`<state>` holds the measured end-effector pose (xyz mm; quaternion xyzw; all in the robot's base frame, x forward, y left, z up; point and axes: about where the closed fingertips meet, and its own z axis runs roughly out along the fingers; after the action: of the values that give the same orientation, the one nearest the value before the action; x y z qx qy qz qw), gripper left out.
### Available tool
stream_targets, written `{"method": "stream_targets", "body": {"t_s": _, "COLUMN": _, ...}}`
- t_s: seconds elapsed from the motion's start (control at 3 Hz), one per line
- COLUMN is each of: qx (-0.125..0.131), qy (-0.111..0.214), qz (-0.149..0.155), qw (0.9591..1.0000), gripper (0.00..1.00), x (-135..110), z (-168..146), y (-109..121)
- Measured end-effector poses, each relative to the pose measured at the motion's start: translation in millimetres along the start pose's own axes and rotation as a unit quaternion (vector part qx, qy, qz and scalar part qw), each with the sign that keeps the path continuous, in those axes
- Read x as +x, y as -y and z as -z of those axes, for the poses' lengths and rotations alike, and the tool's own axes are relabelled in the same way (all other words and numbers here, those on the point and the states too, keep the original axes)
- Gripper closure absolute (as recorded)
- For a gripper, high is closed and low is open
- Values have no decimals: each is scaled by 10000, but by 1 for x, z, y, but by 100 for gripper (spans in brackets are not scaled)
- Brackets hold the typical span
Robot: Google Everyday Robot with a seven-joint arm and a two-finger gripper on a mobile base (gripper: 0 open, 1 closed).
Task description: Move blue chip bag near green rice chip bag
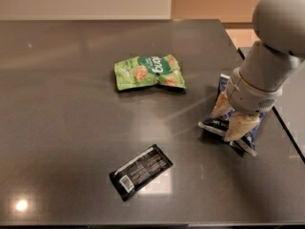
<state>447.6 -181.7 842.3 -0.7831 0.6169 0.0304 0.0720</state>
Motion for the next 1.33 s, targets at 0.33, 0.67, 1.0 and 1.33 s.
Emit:
{"method": "stream_targets", "body": {"t_s": 0.33, "qx": 124, "qy": -76, "qz": 75, "qw": 9999, "gripper": 88, "x": -5, "z": 11, "y": 11}}
{"method": "stream_targets", "body": {"t_s": 0.67, "qx": 313, "qy": -147, "qz": 213, "qw": 9992, "gripper": 100, "x": -14, "z": 23, "y": 26}}
{"method": "stream_targets", "body": {"t_s": 1.0, "qx": 574, "qy": -148, "qz": 348, "qw": 9976, "gripper": 100, "x": -27, "z": 35, "y": 52}}
{"method": "stream_targets", "body": {"t_s": 1.33, "qx": 779, "qy": -45, "qz": 407, "qw": 9961, "gripper": 100, "x": -38, "z": 43, "y": 77}}
